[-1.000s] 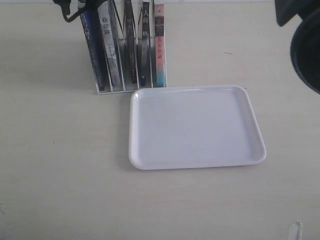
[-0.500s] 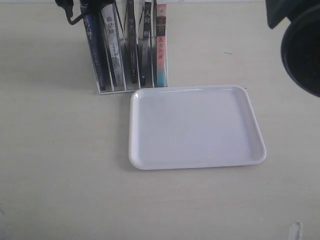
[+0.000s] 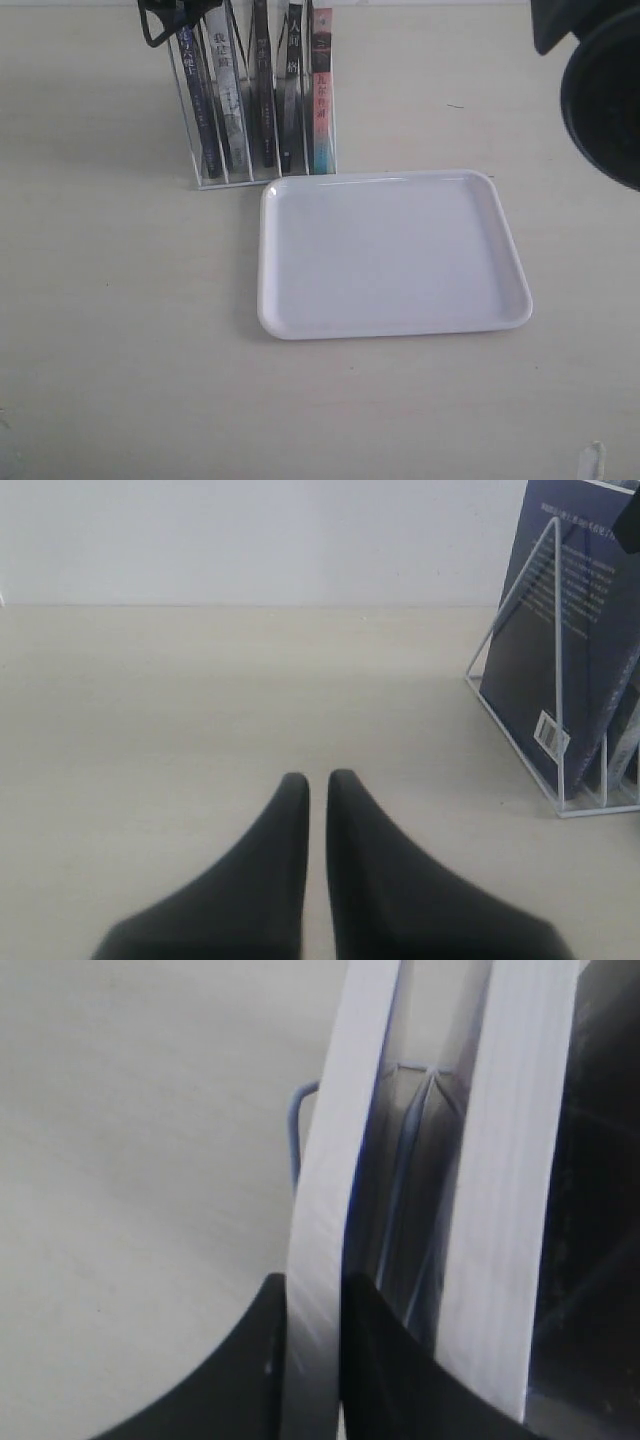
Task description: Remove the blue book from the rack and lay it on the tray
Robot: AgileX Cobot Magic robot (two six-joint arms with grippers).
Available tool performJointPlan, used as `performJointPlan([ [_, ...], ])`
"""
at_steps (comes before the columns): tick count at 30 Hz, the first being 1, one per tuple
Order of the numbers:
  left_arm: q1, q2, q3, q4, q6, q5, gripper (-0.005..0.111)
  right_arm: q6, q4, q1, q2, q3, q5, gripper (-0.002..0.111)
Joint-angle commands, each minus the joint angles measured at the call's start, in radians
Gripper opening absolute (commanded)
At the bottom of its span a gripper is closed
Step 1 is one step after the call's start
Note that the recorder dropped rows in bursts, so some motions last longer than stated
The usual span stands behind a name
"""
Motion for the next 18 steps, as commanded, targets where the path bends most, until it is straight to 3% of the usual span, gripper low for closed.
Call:
performJointPlan([
  [1, -0.010, -0.002, 0.004, 0.002, 0.002, -0.006, 0.006, -0.009, 0.001, -0.008, 0.000, -0.004, -0.016, 0.008],
  [7, -0.010, -0.002, 0.004, 0.002, 0.002, -0.006, 0.006, -0.016, -0.006, -0.008, 0.000, -0.004, -0.015, 0.008],
  [10, -0.010, -0.002, 0.004, 0.002, 0.002, -0.006, 0.006, -0.031, -0.006, -0.008, 0.000, -0.004, -0.015, 0.000],
  [18, -0.010, -0.002, 0.004, 0.002, 0.002, -0.006, 0.006, -0.031, -0.006, -0.008, 0.000, -0.004, -0.020, 0.000],
])
